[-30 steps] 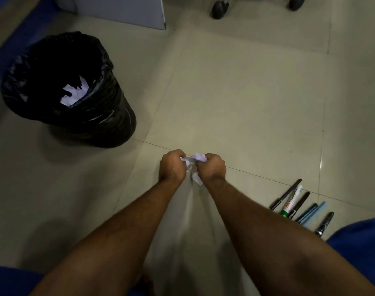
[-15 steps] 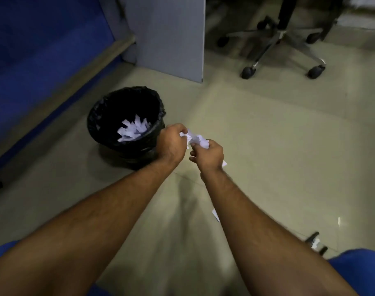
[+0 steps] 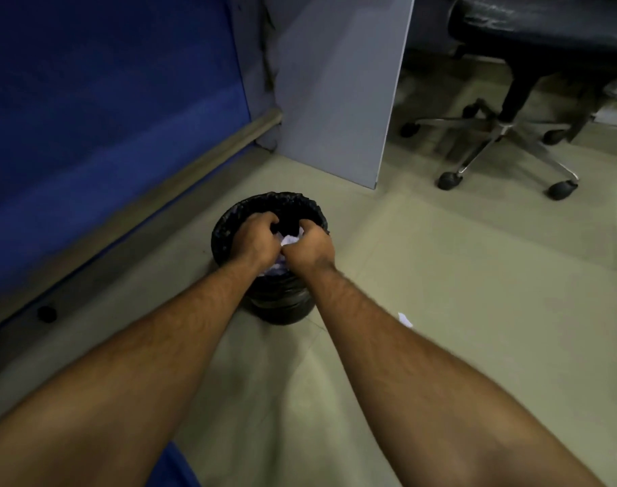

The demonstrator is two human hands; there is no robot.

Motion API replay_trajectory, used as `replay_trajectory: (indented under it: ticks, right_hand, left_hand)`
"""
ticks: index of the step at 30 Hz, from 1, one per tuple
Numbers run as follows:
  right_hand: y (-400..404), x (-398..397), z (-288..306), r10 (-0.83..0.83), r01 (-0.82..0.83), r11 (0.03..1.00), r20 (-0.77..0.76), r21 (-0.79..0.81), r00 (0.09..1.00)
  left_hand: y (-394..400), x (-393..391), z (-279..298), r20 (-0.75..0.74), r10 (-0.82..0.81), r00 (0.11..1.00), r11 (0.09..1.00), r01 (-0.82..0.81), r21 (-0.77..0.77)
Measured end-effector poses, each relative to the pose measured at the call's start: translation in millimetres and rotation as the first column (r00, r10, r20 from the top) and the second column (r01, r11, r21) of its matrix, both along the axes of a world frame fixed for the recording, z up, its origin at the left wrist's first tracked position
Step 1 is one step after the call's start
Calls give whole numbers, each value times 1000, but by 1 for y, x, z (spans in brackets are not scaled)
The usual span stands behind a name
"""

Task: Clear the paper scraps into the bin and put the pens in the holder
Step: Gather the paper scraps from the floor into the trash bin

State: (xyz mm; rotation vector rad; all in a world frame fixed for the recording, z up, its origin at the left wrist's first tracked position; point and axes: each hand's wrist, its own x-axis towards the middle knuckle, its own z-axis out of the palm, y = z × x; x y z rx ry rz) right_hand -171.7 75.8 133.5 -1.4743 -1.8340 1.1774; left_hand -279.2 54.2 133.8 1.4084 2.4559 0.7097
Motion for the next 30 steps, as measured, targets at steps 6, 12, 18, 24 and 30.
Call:
replay_trajectory:
  ticks: [6,12,18,24,30]
  right_hand:
    - [11,26,-15,-290,289,957,-215,-35,933]
    - [39,76,-52,-491,456,871,-291,-183,821]
    - [11,174,-118,-530,505,827,-43,-246,847]
    - [-23,245,-196,-351,387,878,171,-280,920]
    - [-16,250,-234,-241,305,920,260,-244,935]
  left_hand:
    - [7,28,5,97,-125,987,990,118,72]
    - [18,84,-1,-2,-440,898,897,439,51]
    - [11,158,-84,49,-544,838,808,539,-237]
    - [-30,203,-172,168,-590,790,688,601,-408]
    - [-58,227,-223,224,-667,711,572,680,-458]
